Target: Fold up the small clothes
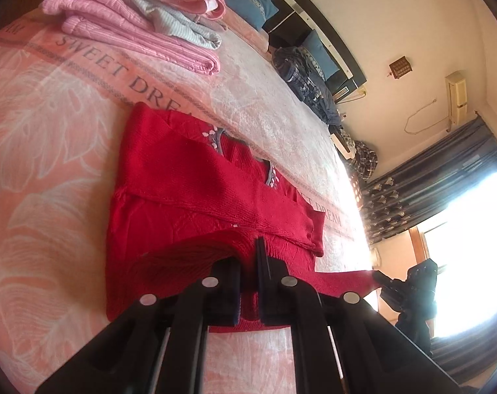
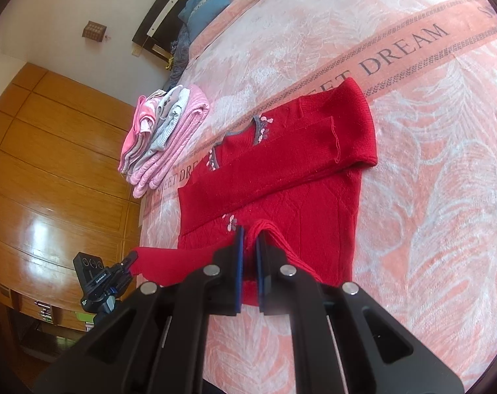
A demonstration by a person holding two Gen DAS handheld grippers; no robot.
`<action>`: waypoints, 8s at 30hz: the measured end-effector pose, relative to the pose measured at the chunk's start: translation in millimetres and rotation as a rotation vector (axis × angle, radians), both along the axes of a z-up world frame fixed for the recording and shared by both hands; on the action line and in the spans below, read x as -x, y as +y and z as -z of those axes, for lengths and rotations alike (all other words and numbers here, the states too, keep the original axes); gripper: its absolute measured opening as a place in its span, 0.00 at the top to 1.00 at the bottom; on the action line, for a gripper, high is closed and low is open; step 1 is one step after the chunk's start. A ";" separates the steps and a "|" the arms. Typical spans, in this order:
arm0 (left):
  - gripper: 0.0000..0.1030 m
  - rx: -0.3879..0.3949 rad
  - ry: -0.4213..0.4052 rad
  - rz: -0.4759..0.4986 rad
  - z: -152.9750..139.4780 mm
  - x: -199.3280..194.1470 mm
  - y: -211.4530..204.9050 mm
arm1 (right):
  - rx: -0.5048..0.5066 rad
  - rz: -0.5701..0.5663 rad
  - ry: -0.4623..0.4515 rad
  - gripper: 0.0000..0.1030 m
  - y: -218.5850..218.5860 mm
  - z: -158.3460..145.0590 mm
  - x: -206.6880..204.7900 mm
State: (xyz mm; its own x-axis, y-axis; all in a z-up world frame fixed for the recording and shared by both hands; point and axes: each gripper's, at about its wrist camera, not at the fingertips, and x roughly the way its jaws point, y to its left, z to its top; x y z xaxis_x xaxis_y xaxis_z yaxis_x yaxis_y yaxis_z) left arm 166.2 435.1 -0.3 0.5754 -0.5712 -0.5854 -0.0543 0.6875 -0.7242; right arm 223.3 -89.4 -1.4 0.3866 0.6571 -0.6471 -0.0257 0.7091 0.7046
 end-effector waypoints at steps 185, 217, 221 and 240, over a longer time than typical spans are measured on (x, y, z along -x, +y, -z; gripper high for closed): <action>0.30 -0.593 -0.079 0.075 85.0 -84.0 -68.8 | 0.144 -0.097 0.055 0.75 20.3 134.2 -126.0; 0.18 -0.537 0.008 0.175 112.1 -114.9 -65.8 | 0.229 -0.003 0.129 0.76 31.3 140.1 -122.3; 0.18 -0.481 0.015 0.185 110.0 -115.3 -57.9 | 0.311 0.005 0.155 0.77 43.8 125.0 -125.1; 0.18 -0.300 -0.026 0.157 92.2 -108.0 -19.7 | 0.491 -0.239 0.046 0.78 228.7 41.7 -146.8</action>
State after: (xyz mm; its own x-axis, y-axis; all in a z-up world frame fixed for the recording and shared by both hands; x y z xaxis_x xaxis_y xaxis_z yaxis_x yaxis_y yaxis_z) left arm 274.1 415.4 -92.5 0.5113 -0.4584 -0.7269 0.0848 0.8686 -0.4882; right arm 370.1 139.3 -43.2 0.2277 0.3399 -0.9125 -0.2034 0.9330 0.2968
